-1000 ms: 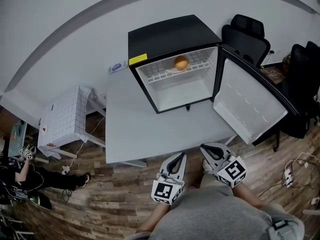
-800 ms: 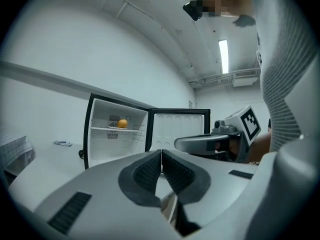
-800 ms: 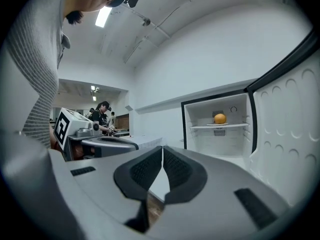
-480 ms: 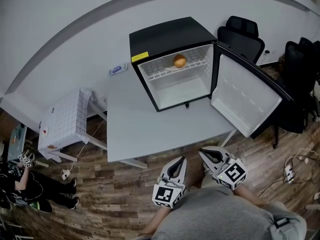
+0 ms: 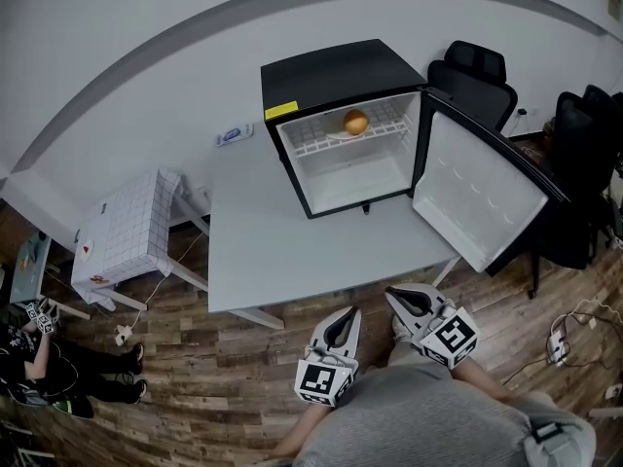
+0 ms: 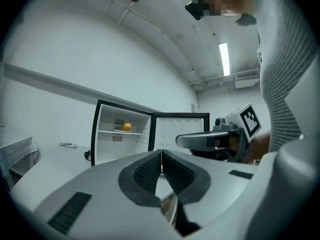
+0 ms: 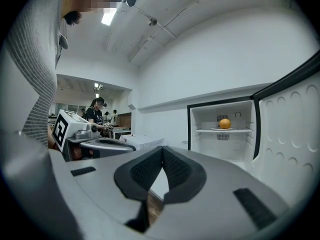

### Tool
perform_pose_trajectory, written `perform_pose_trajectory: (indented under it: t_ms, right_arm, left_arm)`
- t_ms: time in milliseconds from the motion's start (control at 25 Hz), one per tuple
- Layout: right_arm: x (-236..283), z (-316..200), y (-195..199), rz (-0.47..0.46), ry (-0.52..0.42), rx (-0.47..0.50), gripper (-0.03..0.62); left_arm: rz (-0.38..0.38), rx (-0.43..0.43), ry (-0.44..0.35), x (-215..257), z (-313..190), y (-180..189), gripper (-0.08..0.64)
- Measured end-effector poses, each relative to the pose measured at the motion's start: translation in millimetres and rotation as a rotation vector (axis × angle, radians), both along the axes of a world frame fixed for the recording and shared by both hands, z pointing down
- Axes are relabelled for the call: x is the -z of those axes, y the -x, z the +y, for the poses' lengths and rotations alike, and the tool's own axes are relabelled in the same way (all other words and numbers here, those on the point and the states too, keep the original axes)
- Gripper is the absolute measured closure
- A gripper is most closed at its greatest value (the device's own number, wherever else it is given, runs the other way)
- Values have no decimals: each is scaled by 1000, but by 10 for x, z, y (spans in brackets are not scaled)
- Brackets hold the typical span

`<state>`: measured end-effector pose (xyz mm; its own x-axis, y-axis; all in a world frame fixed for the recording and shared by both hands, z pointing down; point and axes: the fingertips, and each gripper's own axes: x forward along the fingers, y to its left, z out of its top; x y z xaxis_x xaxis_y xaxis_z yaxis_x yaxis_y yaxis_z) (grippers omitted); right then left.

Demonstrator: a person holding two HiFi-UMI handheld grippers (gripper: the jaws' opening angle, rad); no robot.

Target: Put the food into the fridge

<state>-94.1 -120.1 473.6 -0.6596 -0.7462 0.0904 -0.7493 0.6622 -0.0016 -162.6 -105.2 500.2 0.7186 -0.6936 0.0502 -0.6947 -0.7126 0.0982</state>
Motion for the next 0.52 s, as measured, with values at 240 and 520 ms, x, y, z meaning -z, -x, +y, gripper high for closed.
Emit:
perform_pose_trajectory:
  t_ms: [240, 520]
  right_arm:
    - [-12, -10, 11, 5, 2, 12, 580]
    - [-58, -37, -46, 16, 10, 17, 580]
  left_arm:
    - [-1, -6, 2, -15, -10, -53, 548]
    - [-18, -14, 29, -145, -39, -138, 548]
